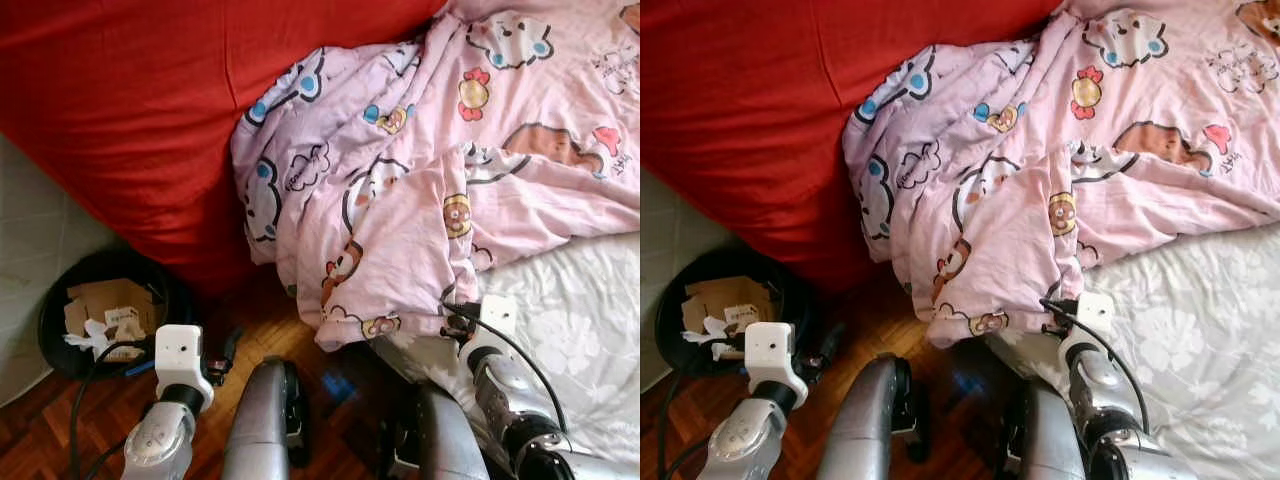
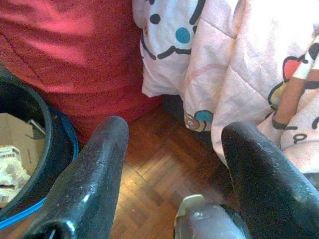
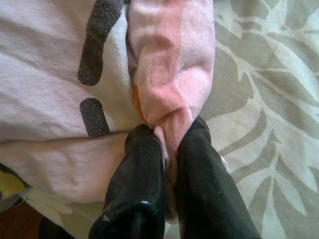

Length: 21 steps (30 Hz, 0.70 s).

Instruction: Clean up the room

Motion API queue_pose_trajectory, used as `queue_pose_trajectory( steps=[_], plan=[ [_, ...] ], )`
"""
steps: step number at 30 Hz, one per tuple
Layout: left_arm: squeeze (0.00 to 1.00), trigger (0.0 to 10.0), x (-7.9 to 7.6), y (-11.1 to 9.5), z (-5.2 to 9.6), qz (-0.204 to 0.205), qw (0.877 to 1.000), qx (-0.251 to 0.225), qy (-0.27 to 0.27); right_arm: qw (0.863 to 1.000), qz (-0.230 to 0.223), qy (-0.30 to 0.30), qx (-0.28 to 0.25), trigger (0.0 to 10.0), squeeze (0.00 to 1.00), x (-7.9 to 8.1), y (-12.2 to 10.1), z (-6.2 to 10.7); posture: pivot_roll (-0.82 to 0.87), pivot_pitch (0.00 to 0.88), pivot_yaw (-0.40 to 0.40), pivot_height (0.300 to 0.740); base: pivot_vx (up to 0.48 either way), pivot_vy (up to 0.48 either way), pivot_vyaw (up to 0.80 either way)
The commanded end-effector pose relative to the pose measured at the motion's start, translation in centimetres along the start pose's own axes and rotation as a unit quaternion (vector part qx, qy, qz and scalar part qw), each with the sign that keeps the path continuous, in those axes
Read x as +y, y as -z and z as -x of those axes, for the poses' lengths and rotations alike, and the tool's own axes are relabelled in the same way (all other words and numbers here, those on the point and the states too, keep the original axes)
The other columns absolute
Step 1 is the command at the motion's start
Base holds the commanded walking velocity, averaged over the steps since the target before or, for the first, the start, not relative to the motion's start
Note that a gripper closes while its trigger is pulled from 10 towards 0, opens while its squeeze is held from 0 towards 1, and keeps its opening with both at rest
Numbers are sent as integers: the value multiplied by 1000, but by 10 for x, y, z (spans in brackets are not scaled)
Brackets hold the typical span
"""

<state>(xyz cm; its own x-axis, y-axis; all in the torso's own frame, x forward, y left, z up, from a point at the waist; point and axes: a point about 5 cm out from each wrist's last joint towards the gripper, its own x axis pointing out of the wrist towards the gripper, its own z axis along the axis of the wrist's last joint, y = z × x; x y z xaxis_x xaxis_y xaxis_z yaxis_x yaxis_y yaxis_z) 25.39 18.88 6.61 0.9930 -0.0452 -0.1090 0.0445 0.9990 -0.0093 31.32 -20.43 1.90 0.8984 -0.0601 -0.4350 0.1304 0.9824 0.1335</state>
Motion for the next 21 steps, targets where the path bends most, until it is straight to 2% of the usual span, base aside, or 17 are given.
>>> queue_pose_trajectory(
  steps=[1, 4, 5, 7, 11, 12, 13, 14, 19, 21],
  plan=[
    [0, 10000, 7, 16, 5, -1, 999, 29, -15, 1000, -7, 2, 19, 0, 0, -1, 16, 5, 157, 250, 34, 636, 0, 0, 0],
    [0, 10000, 8, 18, 0, 0, 999, 31, -17, 1000, -8, 8, 21, 0, 0, -3, 18, 6, 149, 232, 29, 636, 0, 0, 0],
    [0, 10000, 9, 18, -5, 0, 999, 28, -19, 1000, -4, 4, 20, 0, 0, -4, 21, 7, 141, 193, 23, 636, 0, 0, 0],
    [0, 10000, 9, 17, -7, 0, 1000, 25, -19, 1000, 0, -1, 17, 0, 0, -5, 25, 9, 141, 193, 23, 636, 0, 0, 0],
    [0, 10000, 11, 24, -15, 1, 999, 34, -23, 1000, -2, 4, 17, 0, 0, -11, 31, 13, 113, 139, 20, 636, 0, 0, 0],
    [0, 10000, 12, 29, -17, 1, 999, 42, -24, 1000, 0, 7, 20, 7137, 0, -13, 35, 15, 104, 124, 21, 636, 0, 0, 0],
    [0, 10000, 12, 31, -17, 0, 999, 47, -25, 1000, 1, 8, 22, 7137, 0, -13, 36, 16, 102, 120, 22, 636, 0, 0, 0],
    [0, 10000, 12, 33, -18, 0, 998, 50, -25, 1000, -5, 10, 21, 10000, 0, -14, 37, 16, 97, 110, 22, 636, 0, 0, 0],
    [0, 10000, 10, 39, -26, 1, 998, 63, -24, 999, -33, 17, 17, 10000, 0, -13, 44, 19, 89, 62, 27, 636, 0, 0, 0],
    [0, 10000, 10, 39, -29, 1, 998, 65, -24, 999, -29, 12, 21, 10000, 0, -10, 45, 19, 85, 42, 28, 636, 0, 0, 0]
  ],
)
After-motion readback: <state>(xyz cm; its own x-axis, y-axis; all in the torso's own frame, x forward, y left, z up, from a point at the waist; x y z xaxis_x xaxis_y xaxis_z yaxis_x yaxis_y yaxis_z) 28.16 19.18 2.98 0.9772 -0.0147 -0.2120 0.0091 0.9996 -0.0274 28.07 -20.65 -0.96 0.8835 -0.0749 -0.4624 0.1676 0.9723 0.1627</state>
